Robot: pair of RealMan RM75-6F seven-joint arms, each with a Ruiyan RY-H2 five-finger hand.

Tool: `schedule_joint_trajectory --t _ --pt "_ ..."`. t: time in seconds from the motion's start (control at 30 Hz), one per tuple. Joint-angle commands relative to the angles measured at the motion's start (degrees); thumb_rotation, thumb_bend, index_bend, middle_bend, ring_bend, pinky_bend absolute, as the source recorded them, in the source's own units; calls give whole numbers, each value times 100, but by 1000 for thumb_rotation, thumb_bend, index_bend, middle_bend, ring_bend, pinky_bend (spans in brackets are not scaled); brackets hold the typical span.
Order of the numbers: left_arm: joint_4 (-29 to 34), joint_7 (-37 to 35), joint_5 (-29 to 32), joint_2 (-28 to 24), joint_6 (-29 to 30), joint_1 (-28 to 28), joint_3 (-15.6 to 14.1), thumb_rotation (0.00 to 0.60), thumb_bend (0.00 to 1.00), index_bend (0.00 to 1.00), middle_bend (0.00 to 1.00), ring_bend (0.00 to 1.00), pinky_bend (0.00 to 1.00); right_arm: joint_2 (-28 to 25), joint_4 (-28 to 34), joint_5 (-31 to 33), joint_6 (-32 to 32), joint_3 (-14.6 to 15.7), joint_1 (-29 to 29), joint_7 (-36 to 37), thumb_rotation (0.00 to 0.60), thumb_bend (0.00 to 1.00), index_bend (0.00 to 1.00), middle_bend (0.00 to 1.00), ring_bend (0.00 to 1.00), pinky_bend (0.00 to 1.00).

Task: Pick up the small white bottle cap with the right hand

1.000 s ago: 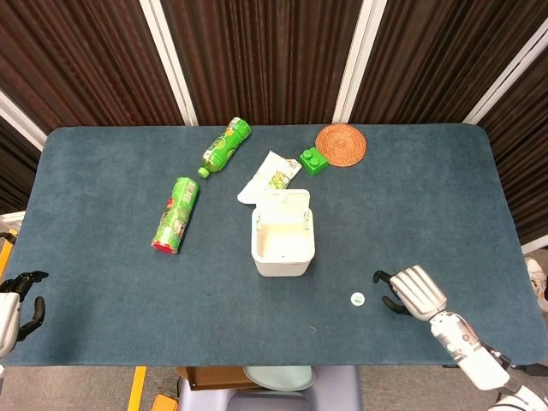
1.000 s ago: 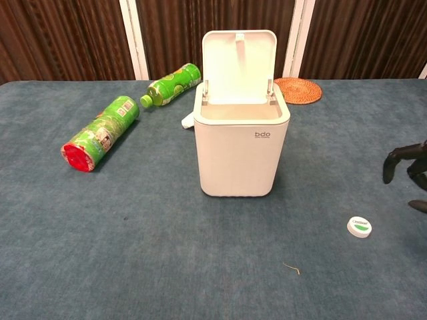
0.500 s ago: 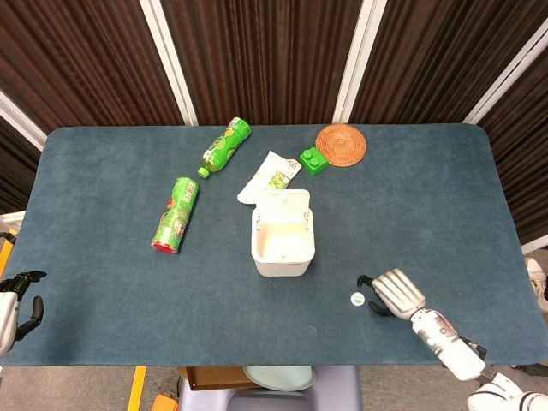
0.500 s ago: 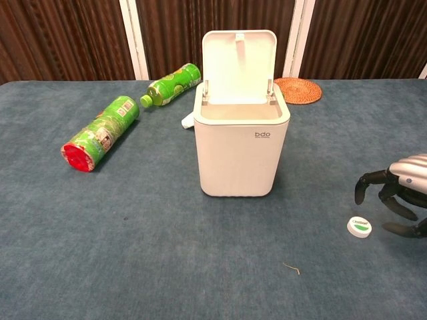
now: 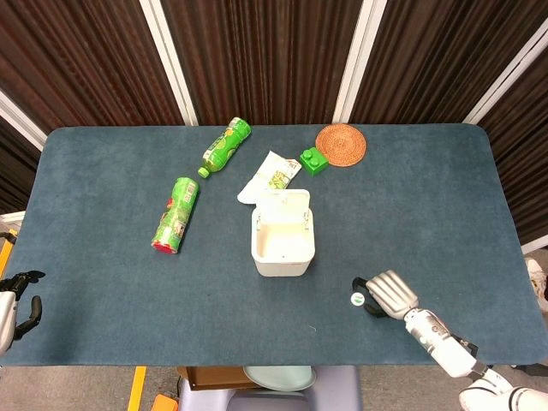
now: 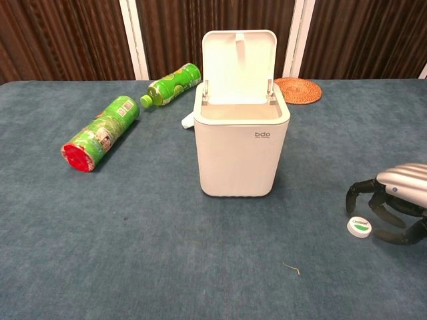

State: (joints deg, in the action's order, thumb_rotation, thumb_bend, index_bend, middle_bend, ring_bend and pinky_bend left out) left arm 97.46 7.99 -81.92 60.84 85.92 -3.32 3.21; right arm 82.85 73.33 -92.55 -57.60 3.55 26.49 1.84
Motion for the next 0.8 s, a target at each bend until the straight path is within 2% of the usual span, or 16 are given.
schedule_joint_trajectory --t 0.03,0.63,0.8 --pt "2 6 -10 -1 -1 -2 -4 600 585 317 362 389 518 38 -40 -6 -13 8 16 30 600 432 501 874 919 880" --pt "5 3 -19 -1 -18 -8 -12 600 584 319 370 389 518 183 -280 -45 -200 71 36 316 600 432 598 898 944 909" --pt "3 -3 -9 -2 -23 -8 -10 600 584 319 371 389 518 63 -183 -133 -591 34 -51 396 600 432 637 900 947 913"
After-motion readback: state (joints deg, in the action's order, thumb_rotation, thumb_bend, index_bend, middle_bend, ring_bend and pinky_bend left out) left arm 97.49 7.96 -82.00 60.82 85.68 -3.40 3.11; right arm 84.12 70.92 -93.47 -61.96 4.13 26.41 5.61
